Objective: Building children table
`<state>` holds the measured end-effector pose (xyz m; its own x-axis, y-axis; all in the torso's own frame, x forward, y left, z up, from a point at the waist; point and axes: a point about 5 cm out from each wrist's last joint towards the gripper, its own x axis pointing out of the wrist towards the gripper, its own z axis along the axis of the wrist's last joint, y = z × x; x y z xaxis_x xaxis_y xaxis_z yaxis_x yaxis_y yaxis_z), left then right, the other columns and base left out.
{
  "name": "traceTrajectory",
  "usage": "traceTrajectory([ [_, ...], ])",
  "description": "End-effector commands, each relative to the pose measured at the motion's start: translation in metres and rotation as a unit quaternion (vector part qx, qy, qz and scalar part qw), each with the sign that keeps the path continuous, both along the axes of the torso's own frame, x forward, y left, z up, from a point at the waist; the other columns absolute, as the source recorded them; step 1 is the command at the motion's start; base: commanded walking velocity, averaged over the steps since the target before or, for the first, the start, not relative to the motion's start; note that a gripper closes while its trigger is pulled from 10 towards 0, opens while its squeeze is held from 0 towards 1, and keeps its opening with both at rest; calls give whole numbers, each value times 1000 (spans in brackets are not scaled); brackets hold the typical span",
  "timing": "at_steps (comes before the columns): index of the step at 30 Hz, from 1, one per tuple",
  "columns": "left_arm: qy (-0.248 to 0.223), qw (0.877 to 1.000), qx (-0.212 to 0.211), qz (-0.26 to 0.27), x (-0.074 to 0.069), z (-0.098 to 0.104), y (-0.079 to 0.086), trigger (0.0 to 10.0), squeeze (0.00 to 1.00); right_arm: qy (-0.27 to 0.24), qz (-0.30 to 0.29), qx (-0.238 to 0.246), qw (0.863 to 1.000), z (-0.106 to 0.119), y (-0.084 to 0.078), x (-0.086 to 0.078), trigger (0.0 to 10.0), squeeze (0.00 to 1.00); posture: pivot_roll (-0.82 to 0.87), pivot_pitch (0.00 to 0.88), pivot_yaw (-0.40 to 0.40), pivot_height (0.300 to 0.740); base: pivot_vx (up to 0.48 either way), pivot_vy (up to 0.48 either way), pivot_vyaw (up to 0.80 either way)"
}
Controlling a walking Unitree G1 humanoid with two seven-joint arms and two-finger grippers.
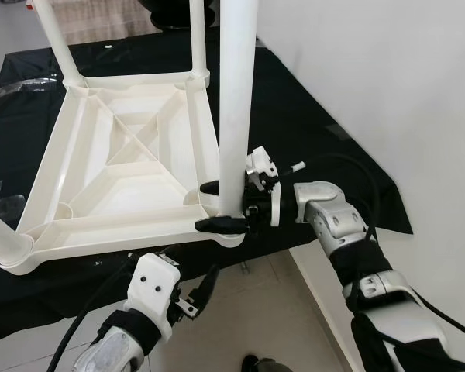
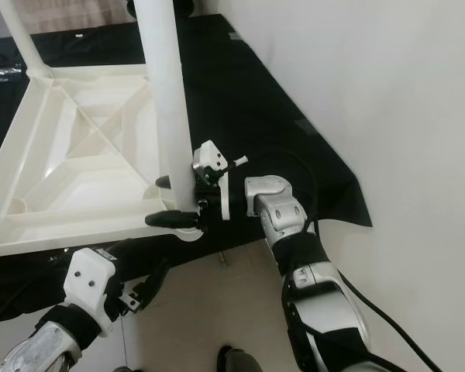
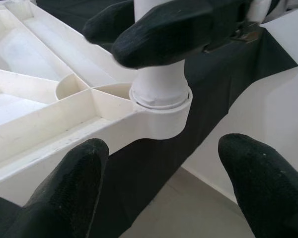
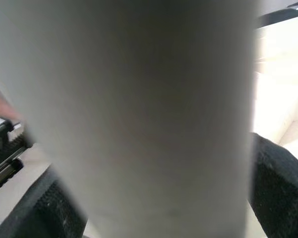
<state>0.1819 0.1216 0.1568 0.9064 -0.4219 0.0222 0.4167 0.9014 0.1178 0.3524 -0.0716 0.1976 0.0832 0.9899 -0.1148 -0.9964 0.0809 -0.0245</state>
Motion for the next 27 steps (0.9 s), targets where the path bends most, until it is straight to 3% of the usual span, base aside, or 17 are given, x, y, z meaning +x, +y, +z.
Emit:
traceTrajectory([
  [1,9,1000,7,0,-5,-2,0,10000,0,5,2,-18,1000,-9,9,1,9569,0,124,217,-41,740,0,0,0],
  [2,10,1000,8,0,-5,-2,1,10000,0,9,-2,-15,1000,-9,10,2,0,0,126,219,-41,740,0,0,0],
  [10,15,1000,7,2,-10,-1,1,10000,0,13,2,-19,1000,-12,9,5,0,0,132,233,-44,740,0,0,0],
  [16,20,1000,4,3,-13,-2,-1,10000,0,-18,-65,-22,998,-12,-4,13,0,0,111,230,-62,740,0,0,0],
  [17,21,1000,2,4,-14,-2,-2,10000,0,-29,-100,-16,994,-12,-10,13,0,0,108,230,-70,740,0,0,0],
  [19,21,1000,2,4,-14,-2,-2,10000,0,-29,-100,-16,994,-12,-10,13,0,0,108,230,-70,740,0,0,0],
  [20,20,1000,0,6,-14,-2,-2,10000,0,-29,-270,47,961,-16,-8,5,0,0,87,227,-82,740,0,0,0],
  [21,20,1000,-1,7,-13,-2,-2,10000,0,-26,-388,66,919,-20,-11,-3,0,0,83,229,-81,740,0,0,0],
  [22,19,1000,-2,7,-12,-2,-2,10000,0,-26,-478,59,876,-27,-14,-16,0,0,65,230,-76,740,0,0,0],
  [23,18,1000,-2,7,-11,-2,-1,10000,0,-20,-517,48,855,-32,-11,-31,0,0,59,228,-72,740,0,0,0],
  [24,18,1000,-2,7,-11,-2,-1,10000,0,-20,-517,48,855,-32,-11,-31,0,0,59,228,-72,740,0,0,0],
  [25,17,1000,-3,5,-10,-2,-1,10000,0,-10,-523,42,851,-37,-1,-48,0,0,56,227,-67,740,0,0,0],
  [26,17,1000,-3,5,-10,-2,-1,10000,0,-10,-523,42,851,-37,-1,-48,0,0,56,227,-67,740,0,0,0],
  [27,16,1000,-2,3,-8,-2,-1,10000,0,-5,-522,39,852,-38,9,-60,0,0,50,226,-64,740,0,0,0],
])
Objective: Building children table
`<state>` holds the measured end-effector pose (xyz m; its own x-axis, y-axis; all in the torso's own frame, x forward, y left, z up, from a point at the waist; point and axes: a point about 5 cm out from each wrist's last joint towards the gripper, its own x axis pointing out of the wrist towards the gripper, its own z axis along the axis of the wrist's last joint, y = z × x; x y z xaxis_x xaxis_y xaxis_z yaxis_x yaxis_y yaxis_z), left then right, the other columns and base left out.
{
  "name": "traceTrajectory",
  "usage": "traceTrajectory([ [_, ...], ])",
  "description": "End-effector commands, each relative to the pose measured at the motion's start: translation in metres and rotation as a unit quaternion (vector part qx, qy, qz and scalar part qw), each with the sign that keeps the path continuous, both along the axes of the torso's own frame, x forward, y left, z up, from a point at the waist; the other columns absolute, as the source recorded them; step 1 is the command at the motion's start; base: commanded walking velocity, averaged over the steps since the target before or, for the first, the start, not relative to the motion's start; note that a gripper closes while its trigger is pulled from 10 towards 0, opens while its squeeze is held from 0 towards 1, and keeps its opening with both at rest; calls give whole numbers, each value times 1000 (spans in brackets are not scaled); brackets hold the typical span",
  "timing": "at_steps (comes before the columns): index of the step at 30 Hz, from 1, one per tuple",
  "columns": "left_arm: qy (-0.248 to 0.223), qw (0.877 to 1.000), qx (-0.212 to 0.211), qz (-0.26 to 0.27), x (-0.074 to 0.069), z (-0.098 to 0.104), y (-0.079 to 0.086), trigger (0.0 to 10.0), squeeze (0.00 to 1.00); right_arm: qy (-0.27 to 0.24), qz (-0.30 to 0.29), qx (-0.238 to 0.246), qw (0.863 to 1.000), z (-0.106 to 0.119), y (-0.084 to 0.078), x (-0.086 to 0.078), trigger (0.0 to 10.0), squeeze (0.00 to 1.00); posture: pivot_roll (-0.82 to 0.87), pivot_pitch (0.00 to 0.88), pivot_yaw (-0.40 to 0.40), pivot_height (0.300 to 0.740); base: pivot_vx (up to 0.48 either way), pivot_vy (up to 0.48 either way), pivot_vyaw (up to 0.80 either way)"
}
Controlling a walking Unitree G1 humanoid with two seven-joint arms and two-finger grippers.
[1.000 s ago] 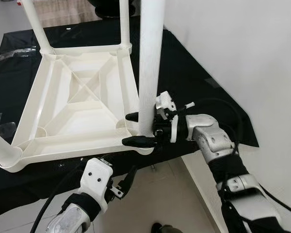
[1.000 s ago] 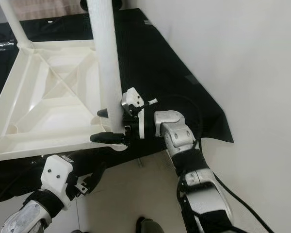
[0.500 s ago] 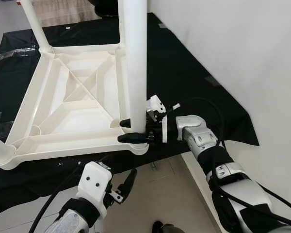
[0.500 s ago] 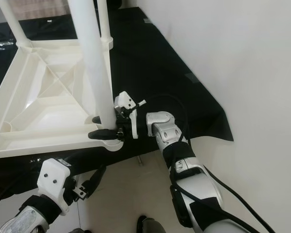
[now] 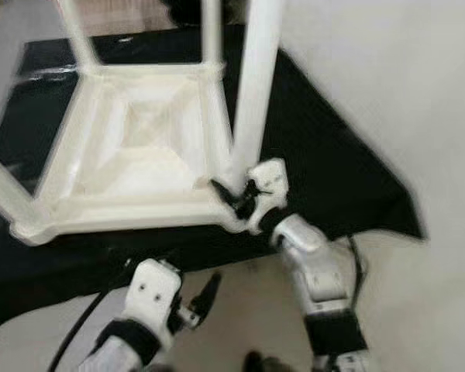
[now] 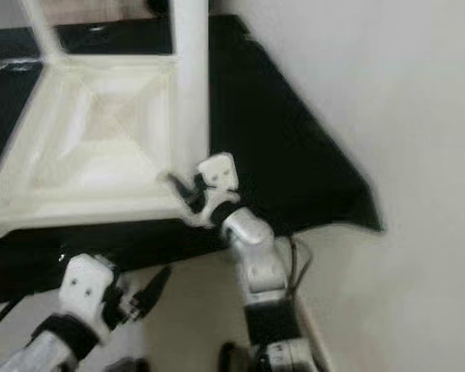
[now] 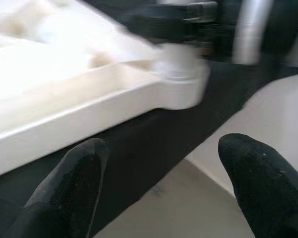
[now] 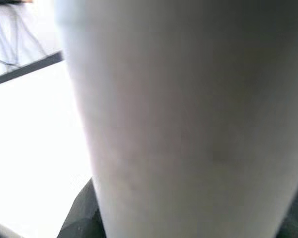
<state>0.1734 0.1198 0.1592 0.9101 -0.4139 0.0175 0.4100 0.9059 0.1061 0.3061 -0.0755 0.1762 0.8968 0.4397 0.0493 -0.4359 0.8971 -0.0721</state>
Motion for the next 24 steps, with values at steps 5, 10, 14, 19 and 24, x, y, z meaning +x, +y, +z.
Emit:
traceTrajectory([
  [5,8,1000,2,-10,11,-6,0,10000,0,39,-9,2,999,-21,34,-14,0,0,30,191,-54,740,0,0,0],
  [10,2,1000,4,-6,17,-6,1,10000,0,35,-16,3,999,-13,31,-5,588,0,31,176,-60,740,0,0,0],
  [14,-2,1000,6,-1,22,-6,3,10000,0,6,11,-5,1000,15,28,2,10000,63,41,162,-63,740,0,0,0],
  [19,-5,1000,7,1,26,-7,3,10000,0,-6,177,17,984,38,18,22,10000,1000,44,147,-64,740,0,0,0],
  [24,-7,1000,6,-1,27,-7,2,10000,0,-14,313,-26,949,45,-1,29,10000,1000,49,152,-63,740,0,0,0],
])
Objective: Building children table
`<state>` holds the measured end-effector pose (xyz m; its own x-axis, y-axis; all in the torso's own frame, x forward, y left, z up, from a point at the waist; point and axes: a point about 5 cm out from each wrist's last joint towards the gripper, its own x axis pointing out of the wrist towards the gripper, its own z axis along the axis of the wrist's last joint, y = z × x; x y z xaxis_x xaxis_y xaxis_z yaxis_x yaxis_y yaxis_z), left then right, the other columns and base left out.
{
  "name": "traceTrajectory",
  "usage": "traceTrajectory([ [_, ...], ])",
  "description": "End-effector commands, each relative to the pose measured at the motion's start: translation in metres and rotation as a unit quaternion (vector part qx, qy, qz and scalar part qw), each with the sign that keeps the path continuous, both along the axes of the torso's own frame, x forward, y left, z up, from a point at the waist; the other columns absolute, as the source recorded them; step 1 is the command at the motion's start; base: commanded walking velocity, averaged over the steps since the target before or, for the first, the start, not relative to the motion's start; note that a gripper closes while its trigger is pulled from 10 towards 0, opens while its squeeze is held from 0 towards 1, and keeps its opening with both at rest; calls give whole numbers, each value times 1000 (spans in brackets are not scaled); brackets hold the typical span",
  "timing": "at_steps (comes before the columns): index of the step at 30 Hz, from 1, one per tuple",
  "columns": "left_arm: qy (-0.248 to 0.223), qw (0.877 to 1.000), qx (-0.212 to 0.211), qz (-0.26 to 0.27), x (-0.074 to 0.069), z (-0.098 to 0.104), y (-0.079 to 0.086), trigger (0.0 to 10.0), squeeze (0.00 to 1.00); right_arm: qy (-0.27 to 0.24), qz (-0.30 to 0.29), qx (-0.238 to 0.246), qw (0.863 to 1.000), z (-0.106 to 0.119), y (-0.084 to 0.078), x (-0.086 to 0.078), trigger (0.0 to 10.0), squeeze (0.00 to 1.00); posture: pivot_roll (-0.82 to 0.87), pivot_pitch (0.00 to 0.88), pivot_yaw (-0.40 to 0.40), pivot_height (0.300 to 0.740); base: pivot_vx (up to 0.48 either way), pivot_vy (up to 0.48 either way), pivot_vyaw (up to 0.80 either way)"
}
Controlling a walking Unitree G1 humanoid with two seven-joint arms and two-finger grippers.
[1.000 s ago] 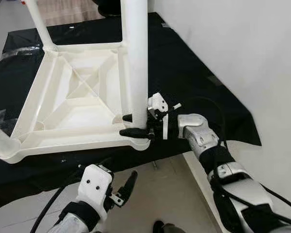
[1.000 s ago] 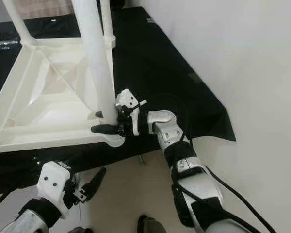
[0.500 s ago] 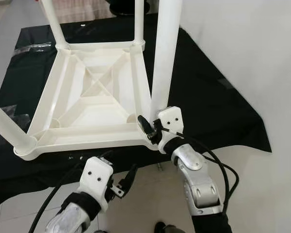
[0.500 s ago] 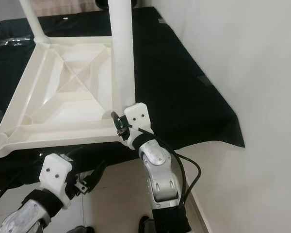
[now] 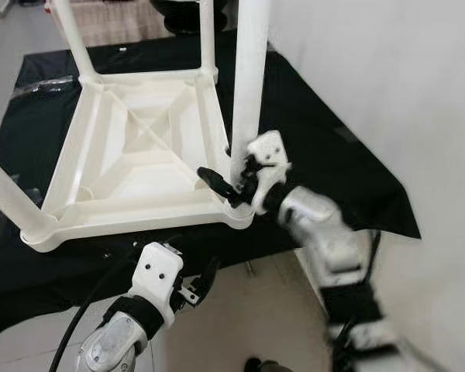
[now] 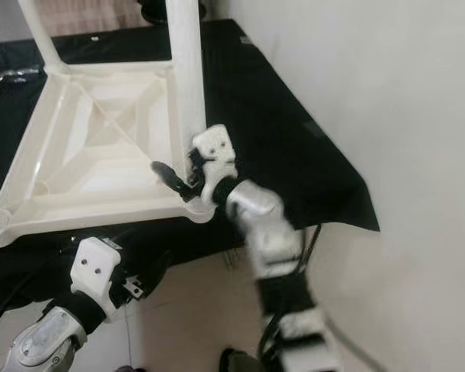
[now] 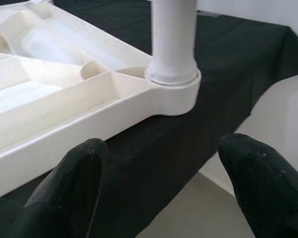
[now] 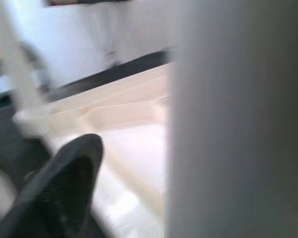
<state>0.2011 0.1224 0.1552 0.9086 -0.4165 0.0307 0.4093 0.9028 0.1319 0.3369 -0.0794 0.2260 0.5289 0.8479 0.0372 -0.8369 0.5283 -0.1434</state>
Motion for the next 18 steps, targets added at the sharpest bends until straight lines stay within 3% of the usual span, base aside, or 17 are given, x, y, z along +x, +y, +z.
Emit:
traceTrajectory([
  [1,4,1000,-4,-1,-2,-3,0,10000,0,5,61,-5,998,-4,-1,0,10000,1000,50,153,-61,740,0,0,0],
  [7,6,1000,-4,-3,-6,-2,-1,10000,0,20,89,-30,995,-3,-13,17,10000,1000,76,174,-56,740,0,0,0],
  [8,9,1000,-3,-3,-10,-1,-1,10000,0,33,112,-41,992,-2,-14,22,10000,667,86,185,-53,740,0,0,0],
  [11,9,1000,-3,-3,-11,-1,-1,10000,0,37,122,-42,991,-1,-13,23,10000,667,88,188,-53,740,0,0,0],
  [12,10,1000,-3,-3,-12,-1,0,10000,0,46,142,-42,988,0,-13,24,10000,0,90,197,-50,740,0,0,0],
  [18,15,1000,-3,-3,-20,0,0,10000,0,84,191,-44,977,-10,-12,30,10000,0,109,223,-49,740,0,0,0],
])
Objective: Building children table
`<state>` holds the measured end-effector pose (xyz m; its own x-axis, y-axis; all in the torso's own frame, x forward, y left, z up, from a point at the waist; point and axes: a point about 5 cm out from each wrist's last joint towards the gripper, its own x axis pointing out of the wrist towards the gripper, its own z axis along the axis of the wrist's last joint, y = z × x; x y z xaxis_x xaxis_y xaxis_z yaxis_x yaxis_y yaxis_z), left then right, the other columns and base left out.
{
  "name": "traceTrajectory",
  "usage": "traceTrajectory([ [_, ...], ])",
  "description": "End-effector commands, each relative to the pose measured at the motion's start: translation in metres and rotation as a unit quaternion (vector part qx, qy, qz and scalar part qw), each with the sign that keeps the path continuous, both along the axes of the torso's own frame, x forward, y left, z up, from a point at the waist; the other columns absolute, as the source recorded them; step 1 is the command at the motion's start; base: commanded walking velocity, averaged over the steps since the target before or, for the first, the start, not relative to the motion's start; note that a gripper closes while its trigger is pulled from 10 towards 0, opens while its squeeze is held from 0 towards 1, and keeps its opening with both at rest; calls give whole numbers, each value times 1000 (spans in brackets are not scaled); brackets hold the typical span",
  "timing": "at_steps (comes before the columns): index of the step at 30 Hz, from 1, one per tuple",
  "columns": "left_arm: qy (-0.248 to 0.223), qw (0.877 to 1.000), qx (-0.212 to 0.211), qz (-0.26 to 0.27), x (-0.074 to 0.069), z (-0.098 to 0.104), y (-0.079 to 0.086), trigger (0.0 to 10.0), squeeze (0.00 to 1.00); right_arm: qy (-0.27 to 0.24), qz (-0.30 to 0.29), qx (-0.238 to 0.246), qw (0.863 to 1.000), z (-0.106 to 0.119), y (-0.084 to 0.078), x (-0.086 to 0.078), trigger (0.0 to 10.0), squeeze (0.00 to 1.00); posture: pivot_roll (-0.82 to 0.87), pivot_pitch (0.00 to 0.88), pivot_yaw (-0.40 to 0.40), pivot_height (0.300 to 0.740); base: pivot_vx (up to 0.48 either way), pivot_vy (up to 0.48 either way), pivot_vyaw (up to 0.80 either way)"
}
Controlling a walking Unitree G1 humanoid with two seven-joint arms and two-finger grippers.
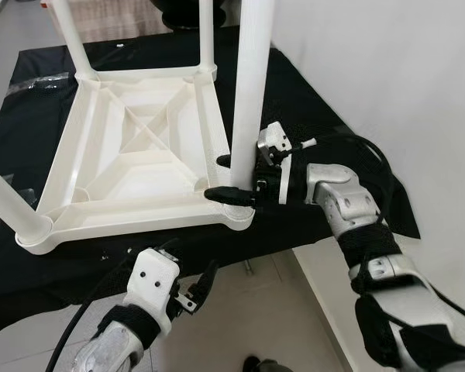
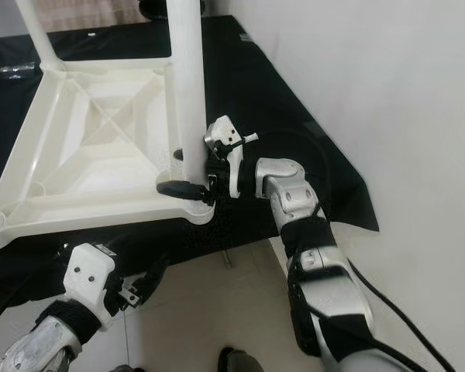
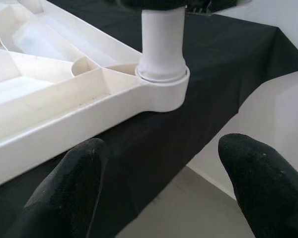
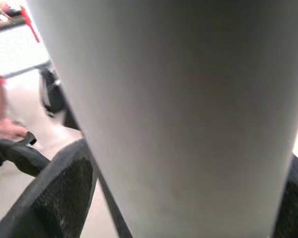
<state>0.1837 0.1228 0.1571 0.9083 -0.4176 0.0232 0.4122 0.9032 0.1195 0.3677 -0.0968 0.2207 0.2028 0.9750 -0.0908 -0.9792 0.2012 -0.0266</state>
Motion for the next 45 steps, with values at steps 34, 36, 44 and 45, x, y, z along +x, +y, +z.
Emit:
traceTrajectory([
  [34,28,1000,11,-4,-10,-11,1,10000,0,-47,-428,32,902,-65,64,-92,0,0,12,133,-38,740,0,0,0],
  [36,28,1000,11,-4,-10,-11,1,10000,0,-47,-428,32,902,-65,64,-92,0,0,12,133,-38,740,0,0,0],
  [44,16,1000,18,8,3,-15,0,10000,0,-56,-402,30,914,-62,58,-65,10000,0,24,81,-57,740,0,0,0],
  [45,16,1000,18,8,3,-15,0,10000,0,-56,-402,30,914,-62,58,-65,10000,0,24,81,-57,740,0,0,0],
])
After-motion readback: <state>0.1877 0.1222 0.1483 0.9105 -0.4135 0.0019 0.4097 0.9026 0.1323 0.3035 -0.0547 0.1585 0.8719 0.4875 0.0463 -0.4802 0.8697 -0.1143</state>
